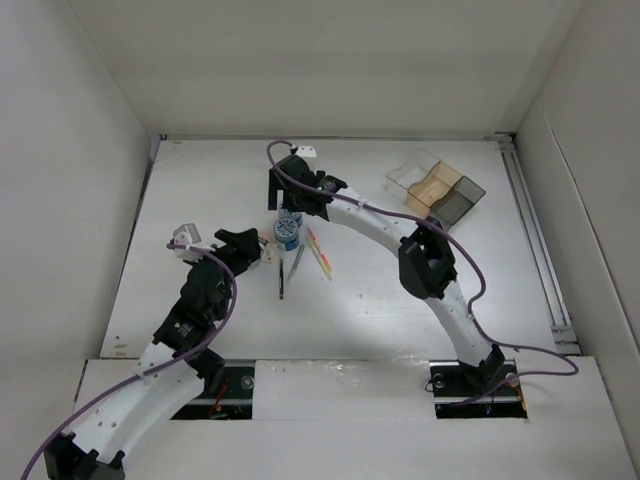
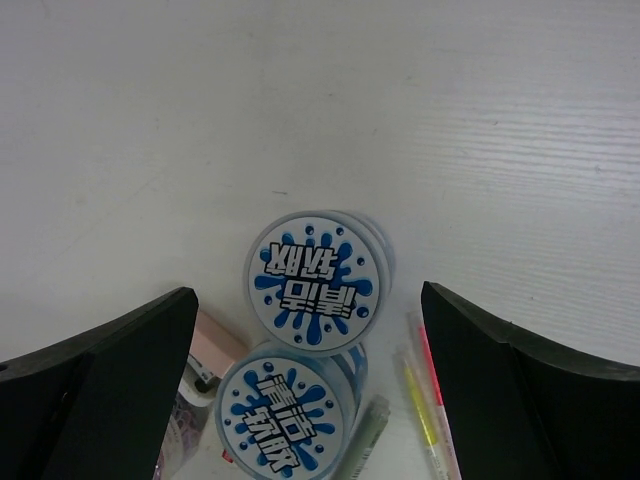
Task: Sort the stationery into containers
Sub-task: Pick up the stationery from the center of the board, then place the stationery in the storage box, then pick up the stationery from the center of the board, then place the stationery in the storage box, then pick up the stationery from the center of the board.
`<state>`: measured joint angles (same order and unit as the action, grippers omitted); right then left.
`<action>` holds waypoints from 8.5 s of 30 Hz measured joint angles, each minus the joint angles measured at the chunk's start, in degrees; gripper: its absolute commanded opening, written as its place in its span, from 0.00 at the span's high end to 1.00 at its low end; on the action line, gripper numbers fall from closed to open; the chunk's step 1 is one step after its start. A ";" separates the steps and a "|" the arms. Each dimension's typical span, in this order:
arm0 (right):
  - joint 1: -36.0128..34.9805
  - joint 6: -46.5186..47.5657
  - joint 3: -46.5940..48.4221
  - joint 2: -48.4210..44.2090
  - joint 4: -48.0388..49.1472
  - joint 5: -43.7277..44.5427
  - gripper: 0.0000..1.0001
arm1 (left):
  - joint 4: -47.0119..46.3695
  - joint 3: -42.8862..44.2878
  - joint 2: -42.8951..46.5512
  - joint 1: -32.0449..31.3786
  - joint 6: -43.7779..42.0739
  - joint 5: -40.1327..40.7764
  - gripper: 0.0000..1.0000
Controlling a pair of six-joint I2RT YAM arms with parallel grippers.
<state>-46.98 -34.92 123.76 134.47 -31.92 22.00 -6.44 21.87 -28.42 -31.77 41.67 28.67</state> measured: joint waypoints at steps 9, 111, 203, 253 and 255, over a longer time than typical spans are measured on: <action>-1.01 0.02 2.14 3.85 -0.35 0.55 0.01 | -0.17 -0.48 1.27 0.00 0.00 -0.96 0.27; 7.89 3.78 -26.29 -22.49 13.99 -9.14 0.05 | -3.52 -1.64 1.88 0.00 0.31 -3.02 0.17; 35.54 1.42 -23.61 -17.77 13.38 -8.74 0.48 | -4.11 -3.85 -3.43 0.00 1.79 -5.81 0.20; 12.98 1.64 -36.76 -33.86 14.16 -10.01 1.00 | -2.91 -3.61 -4.90 0.00 1.99 -2.21 0.21; 8.90 1.66 -38.60 -33.90 15.19 -9.70 0.99 | -2.47 -3.04 -6.01 0.00 2.14 -1.68 0.21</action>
<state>-38.09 -33.26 85.17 100.57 -16.73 12.29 -8.91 18.83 -34.44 -31.77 43.81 26.98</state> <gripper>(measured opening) 0.010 0.792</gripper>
